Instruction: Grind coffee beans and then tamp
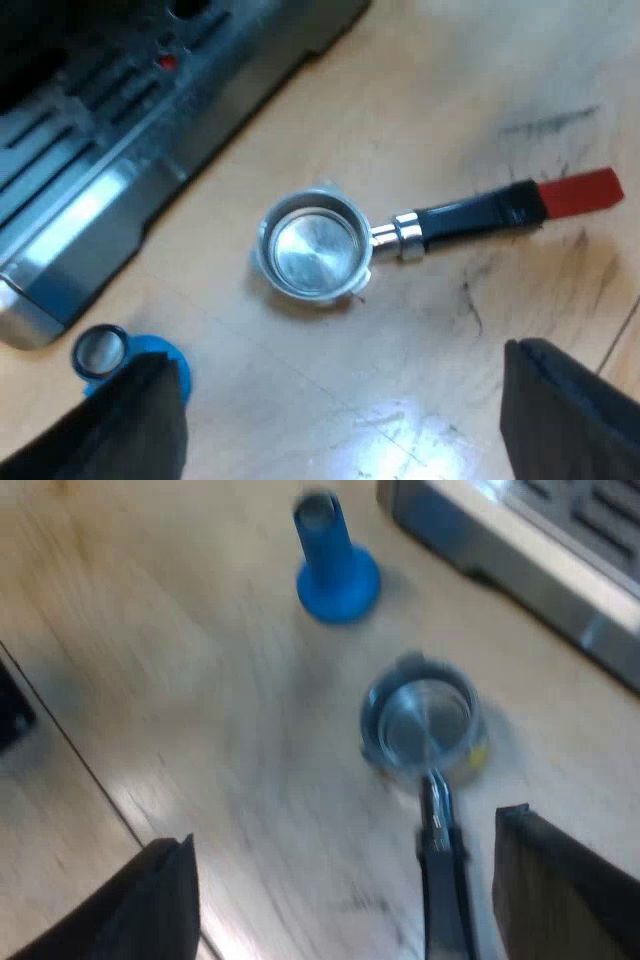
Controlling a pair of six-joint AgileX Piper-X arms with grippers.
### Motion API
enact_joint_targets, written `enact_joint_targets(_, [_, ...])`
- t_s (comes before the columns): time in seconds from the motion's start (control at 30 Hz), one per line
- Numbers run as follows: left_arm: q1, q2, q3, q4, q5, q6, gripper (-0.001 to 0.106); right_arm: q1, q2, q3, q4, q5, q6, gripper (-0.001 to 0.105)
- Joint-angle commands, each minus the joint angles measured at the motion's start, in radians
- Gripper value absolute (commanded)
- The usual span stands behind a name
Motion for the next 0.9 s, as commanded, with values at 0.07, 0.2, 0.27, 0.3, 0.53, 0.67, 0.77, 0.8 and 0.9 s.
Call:
enact_joint_targets(0.07, [-0.006,-0.001,-0.025,0.061,-0.036,-0.014,0.067,0.000,-0.011,-0.013,-0.072,-0.004,-0.024,0.063])
enact_joint_targets(0.2, [-0.006,-0.011,-0.026,0.125,-0.036,-0.040,0.067,0.000,-0.011,-0.013,-0.117,0.009,-0.085,0.063])
enact_joint_targets(0.27, [-0.006,-0.027,-0.026,0.141,-0.036,-0.046,0.067,0.000,-0.011,-0.013,-0.131,0.026,-0.101,0.063])
enact_joint_targets(0.3, [-0.006,-0.036,-0.026,0.146,-0.044,-0.050,0.067,0.000,-0.011,-0.009,-0.143,0.036,-0.108,0.063])
enact_joint_targets(0.53, [-0.006,-0.123,-0.026,0.153,-0.076,-0.077,0.067,0.000,-0.011,0.059,-0.248,0.044,-0.128,0.063])
enact_joint_targets(0.67, [-0.006,-0.159,-0.026,0.153,-0.076,-0.097,0.067,0.000,-0.011,0.151,-0.393,0.067,-0.128,0.063])
enact_joint_targets(0.77, [-0.006,-0.159,-0.026,0.153,-0.076,-0.102,0.067,0.000,-0.011,0.209,-0.481,0.066,-0.128,0.063])
enact_joint_targets(0.8, [-0.006,-0.159,-0.026,0.153,-0.076,-0.102,0.067,0.000,-0.011,0.233,-0.521,0.069,-0.128,0.063])
enact_joint_targets(0.9, [-0.006,-0.159,-0.026,0.153,-0.076,-0.102,0.067,0.000,-0.011,0.277,-0.597,0.106,-0.128,0.063])
